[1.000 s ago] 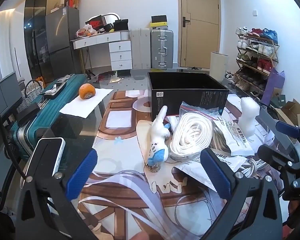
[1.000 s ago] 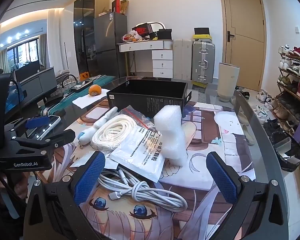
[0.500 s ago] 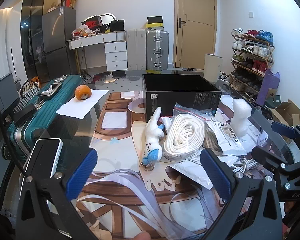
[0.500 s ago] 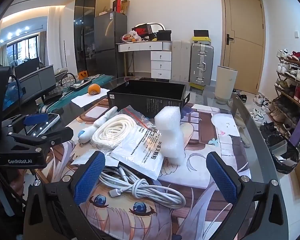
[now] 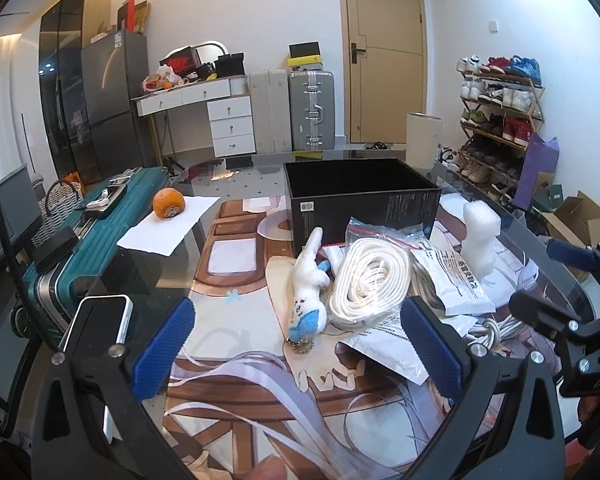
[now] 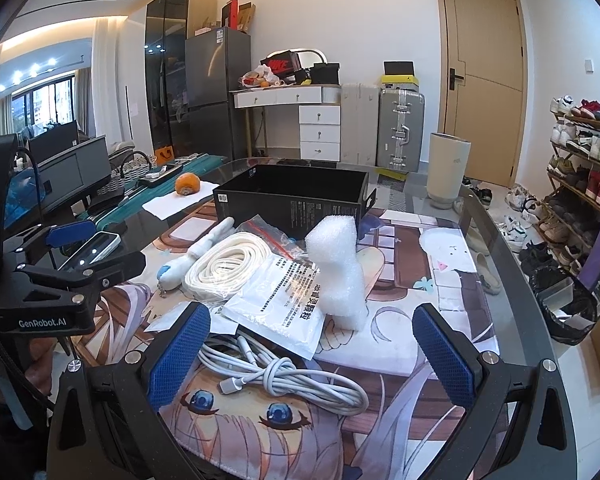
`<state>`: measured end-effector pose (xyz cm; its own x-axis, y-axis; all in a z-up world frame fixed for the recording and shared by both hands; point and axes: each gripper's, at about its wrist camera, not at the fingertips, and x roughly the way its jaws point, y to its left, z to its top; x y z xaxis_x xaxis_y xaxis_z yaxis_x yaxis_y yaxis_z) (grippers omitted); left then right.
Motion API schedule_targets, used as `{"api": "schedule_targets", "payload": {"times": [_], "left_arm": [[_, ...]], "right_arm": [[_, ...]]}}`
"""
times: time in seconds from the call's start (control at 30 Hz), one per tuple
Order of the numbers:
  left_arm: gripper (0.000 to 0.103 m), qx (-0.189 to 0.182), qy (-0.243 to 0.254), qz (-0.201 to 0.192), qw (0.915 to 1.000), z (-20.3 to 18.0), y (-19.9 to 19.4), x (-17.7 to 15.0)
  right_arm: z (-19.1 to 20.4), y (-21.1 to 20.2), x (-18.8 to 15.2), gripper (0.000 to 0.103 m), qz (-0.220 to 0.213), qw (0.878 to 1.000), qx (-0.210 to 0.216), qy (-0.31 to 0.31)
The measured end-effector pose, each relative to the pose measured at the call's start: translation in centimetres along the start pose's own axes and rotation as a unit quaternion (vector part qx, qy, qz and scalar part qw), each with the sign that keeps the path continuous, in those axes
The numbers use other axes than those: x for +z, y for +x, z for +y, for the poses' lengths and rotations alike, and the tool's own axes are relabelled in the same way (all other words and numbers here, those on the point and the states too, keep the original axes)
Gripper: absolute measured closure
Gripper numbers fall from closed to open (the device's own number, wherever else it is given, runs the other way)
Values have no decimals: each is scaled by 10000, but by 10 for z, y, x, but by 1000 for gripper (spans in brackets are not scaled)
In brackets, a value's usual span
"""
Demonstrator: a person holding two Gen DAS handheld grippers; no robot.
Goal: Organize soft objects
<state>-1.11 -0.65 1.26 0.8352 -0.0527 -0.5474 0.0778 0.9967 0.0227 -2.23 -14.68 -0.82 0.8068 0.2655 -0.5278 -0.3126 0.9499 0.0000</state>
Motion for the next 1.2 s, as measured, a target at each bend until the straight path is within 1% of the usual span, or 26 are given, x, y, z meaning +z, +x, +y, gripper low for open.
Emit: {"api": "schedule_targets", "payload": {"times": [0.07,0.27,0.4,0.5,0.6,0.87,0.93,1.13,1.2], "left_arm": [[0,-28,11,43,10000,0,1,0],[0,-251,44,0,9997,1,-2,1],[0,-344,107,119,9993,-1,0,0],[0,-459,23,177,9988,2,3,-2],[0,-446,55,188,9988,4,5,-2],[0,-367,230,149,9989,1,7,-4],[0,-408,242,143,9988,2,7,-5],[0,-390,245,180,9988,2,9,-5],[0,-449,227,219,9985,3,10,-6]], "right_arm": [[-1,-1,0,0,-27,10000,20,20],[-1,1,-1,0,-79,9999,70,10],[0,5,-2,0,12,9999,135,-40],[2,10,-4,0,167,9995,250,-97],[3,12,-8,0,220,9993,221,-201],[2,20,-15,0,442,9980,354,-273],[1,22,-17,0,491,9977,373,-290],[-2,30,-24,0,723,9951,558,-377],[-1,34,-27,0,808,9937,641,-436]]}}
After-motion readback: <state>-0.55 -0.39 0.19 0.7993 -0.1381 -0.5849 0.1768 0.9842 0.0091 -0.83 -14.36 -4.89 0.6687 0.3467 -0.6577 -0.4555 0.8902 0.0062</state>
